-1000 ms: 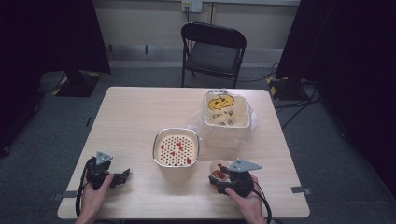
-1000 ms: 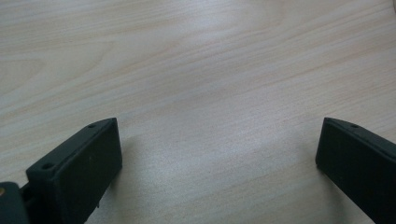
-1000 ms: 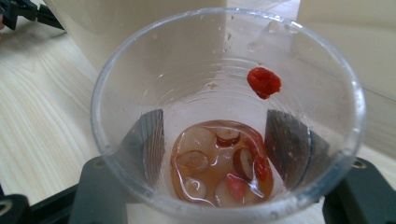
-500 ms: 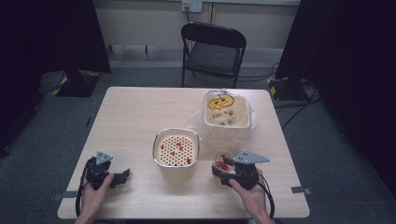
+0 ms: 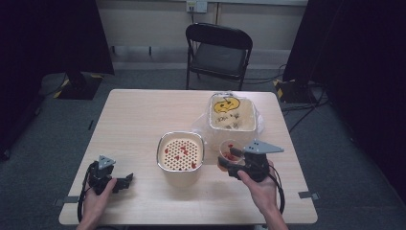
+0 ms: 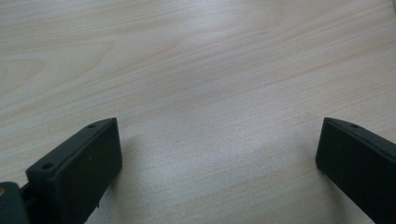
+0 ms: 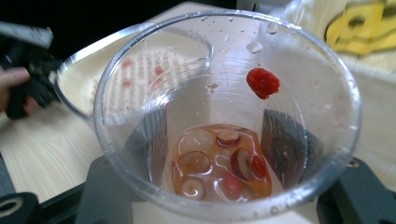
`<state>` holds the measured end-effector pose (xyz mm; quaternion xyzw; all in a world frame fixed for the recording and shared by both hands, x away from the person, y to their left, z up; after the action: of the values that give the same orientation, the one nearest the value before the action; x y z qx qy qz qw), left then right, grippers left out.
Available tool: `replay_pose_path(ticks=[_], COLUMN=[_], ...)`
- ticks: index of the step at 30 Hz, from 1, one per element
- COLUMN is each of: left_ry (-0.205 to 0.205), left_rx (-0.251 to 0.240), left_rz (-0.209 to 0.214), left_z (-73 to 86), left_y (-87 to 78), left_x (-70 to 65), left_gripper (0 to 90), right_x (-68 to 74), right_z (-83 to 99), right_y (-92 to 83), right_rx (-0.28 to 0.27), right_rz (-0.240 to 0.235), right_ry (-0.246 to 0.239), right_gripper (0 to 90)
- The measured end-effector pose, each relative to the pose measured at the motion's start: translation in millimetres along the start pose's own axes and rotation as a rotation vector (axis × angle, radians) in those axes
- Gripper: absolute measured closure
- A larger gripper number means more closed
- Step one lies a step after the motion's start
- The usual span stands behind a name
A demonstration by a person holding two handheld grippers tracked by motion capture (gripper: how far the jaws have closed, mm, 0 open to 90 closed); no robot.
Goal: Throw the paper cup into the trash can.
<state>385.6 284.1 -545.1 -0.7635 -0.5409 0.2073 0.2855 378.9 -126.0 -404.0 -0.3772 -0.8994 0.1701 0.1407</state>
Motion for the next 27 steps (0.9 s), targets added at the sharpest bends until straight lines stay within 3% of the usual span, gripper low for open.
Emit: replay_pose_path(ticks=[3, 11, 19, 27], left_ry=[0.001, 0.0, 0.0, 0.001], left_rx=[0.0, -0.001, 0.0, 0.0], left_rz=[-0.001, 0.001, 0.0, 0.0], left_z=[0.0, 0.0, 0.0, 0.0], left_y=[0.0, 0.0, 0.0, 0.0], left_x=[0.1, 0.0, 0.0, 0.1], left_gripper=[0.0, 0.0, 0.0, 0.0], right_x=[-0.9, -1.9, -2.7, -2.2], right_z=[-22.9, -60.0, -83.5, -99.2], right_y=[-2.4, 3.3, 16.0, 41.8], right_rx=[-0.03, -0.079, -0.172, -0.243], right_rz=[0.0, -0.005, -0.002, 0.064], right_ry=[-0.005, -0.012, -0.024, -0.111], right_gripper=[41.7, 42.1, 42.6, 43.7])
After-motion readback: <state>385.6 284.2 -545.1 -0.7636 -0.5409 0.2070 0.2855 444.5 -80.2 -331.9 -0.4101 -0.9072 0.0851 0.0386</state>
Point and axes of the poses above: each handheld gripper's, and its own axes: y roughly forward along the jaws, z roughly out of its underside, x roughly to its left, the point moved 6 cm from there along y, roughly forward along the jaws, and after that the axes turned 3 degrees about -x, right-handed, at the moved point
